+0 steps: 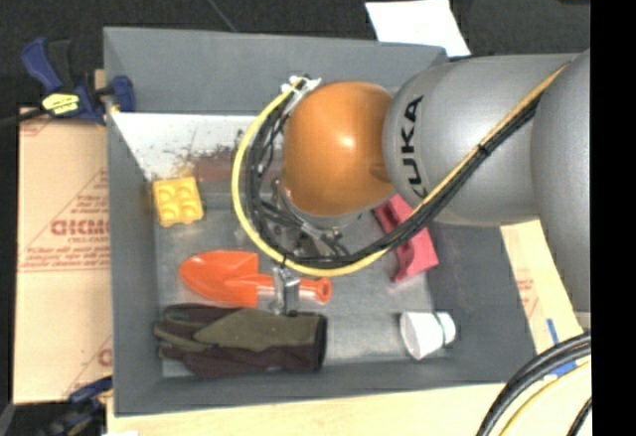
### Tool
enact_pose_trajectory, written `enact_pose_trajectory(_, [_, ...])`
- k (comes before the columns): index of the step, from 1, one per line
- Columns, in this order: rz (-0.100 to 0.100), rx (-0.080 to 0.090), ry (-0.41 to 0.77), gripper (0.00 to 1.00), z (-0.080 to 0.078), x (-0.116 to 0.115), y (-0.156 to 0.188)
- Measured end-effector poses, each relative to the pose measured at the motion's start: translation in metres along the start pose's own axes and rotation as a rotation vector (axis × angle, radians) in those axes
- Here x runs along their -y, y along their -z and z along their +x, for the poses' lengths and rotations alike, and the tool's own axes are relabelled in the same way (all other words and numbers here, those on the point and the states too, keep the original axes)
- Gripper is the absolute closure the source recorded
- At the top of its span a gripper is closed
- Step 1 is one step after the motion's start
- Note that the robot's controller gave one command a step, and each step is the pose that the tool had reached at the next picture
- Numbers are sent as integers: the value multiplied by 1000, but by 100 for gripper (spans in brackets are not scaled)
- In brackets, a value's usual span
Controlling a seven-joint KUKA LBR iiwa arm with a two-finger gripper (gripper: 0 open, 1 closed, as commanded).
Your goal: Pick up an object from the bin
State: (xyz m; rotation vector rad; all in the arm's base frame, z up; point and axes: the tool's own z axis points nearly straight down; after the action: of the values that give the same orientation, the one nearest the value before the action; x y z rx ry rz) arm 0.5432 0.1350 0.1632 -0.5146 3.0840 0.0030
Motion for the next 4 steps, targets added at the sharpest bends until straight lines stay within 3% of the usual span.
enact_pose_trajectory(1, [1, -18, -265, 0, -8, -2, -56])
enact_pose_trajectory(2, [-1, 6, -41, 0, 35, 15, -91])
enact_pose_trajectory(3, [-3, 4, -393, 100, 12, 28, -89])
enact_pose_trajectory(4, [-3, 4, -395, 100, 12, 28, -89])
